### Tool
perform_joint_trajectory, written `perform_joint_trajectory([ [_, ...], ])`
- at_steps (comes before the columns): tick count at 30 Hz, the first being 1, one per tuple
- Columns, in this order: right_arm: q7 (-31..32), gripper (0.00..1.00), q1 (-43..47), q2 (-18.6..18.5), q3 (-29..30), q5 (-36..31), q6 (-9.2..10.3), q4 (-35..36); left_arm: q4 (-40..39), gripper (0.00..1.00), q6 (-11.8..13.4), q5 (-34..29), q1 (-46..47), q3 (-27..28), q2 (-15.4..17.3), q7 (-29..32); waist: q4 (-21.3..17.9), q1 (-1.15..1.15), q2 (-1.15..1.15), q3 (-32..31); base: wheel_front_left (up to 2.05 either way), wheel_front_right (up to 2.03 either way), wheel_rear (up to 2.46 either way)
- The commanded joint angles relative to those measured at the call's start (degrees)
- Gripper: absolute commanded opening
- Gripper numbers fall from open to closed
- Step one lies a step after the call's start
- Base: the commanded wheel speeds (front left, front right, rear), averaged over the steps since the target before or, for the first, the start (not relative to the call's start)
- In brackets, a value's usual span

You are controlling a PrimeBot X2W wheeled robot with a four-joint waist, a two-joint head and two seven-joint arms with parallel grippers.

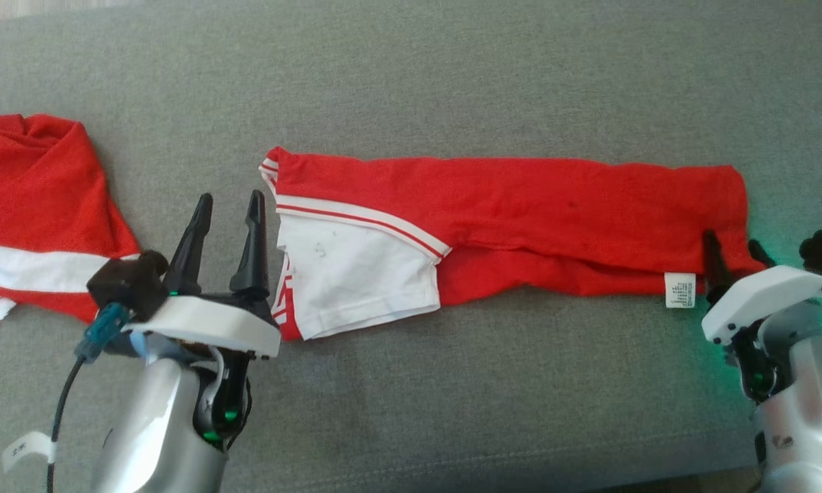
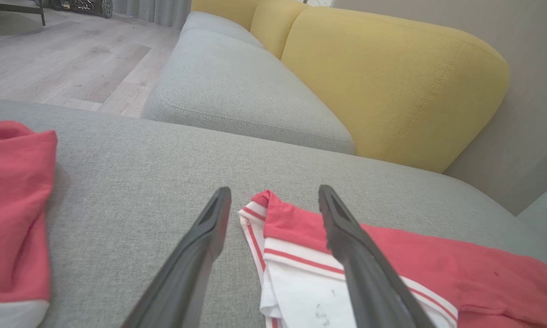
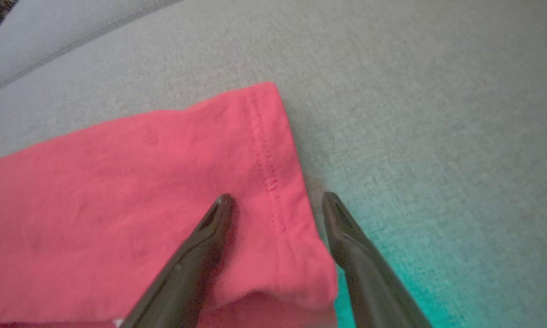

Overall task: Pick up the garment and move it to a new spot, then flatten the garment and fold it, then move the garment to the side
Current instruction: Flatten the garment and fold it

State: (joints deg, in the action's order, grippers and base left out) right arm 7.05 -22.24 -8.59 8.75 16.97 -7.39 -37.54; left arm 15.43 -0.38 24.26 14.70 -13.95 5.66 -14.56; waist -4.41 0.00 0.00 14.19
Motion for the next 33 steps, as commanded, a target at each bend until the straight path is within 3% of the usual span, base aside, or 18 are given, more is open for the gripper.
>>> perform_joint_trajectory([
  [1,0.5,1.0,-2.1,-0.3,-0.7,-0.5,-0.1,0.2,-1.3,1.0,-0.5,-0.8,2.7,2.5,0.2,-0.4,0.2,0.0,0.0,0.5,0.0,0.0,0.0],
  [7,2.4,1.0,-3.3,0.3,-1.2,-0.3,-0.1,-2.6,-0.9,1.0,-1.2,-1.7,3.1,3.8,-0.3,-0.4,0.3,0.0,0.0,0.9,0.0,0.0,0.0],
  [8,2.7,0.47,-3.3,0.4,-1.6,0.1,-0.1,-2.7,-0.8,1.0,-1.3,-1.8,3.1,4.0,-0.4,-0.4,0.3,0.0,0.0,0.9,0.0,0.0,0.0],
  [9,2.8,0.02,-3.3,0.4,-1.9,0.5,-0.1,-2.7,-0.7,1.0,-1.4,-1.9,3.1,4.2,-0.5,-0.4,0.2,0.0,0.0,0.9,0.0,0.0,0.0],
  [21,0.4,0.0,-4.3,-5.9,-0.8,-0.3,-0.1,-0.5,-0.1,1.0,-2.4,-3.1,3.2,5.9,-1.4,-0.4,-0.3,0.0,0.0,0.5,0.0,0.0,0.0],
  [29,-2.4,0.0,-6.1,-14.1,-0.1,-10.0,-0.1,-1.7,0.5,1.0,-3.2,-3.7,3.1,6.1,-2.0,-0.4,0.3,0.0,0.0,-0.3,0.0,0.0,0.0],
  [33,-3.8,0.0,-7.3,-15.4,2.5,-14.6,-0.1,-3.9,0.8,1.0,-3.4,-3.9,2.8,6.5,-2.2,-0.4,0.6,0.0,0.0,-0.9,0.0,0.0,0.0],
])
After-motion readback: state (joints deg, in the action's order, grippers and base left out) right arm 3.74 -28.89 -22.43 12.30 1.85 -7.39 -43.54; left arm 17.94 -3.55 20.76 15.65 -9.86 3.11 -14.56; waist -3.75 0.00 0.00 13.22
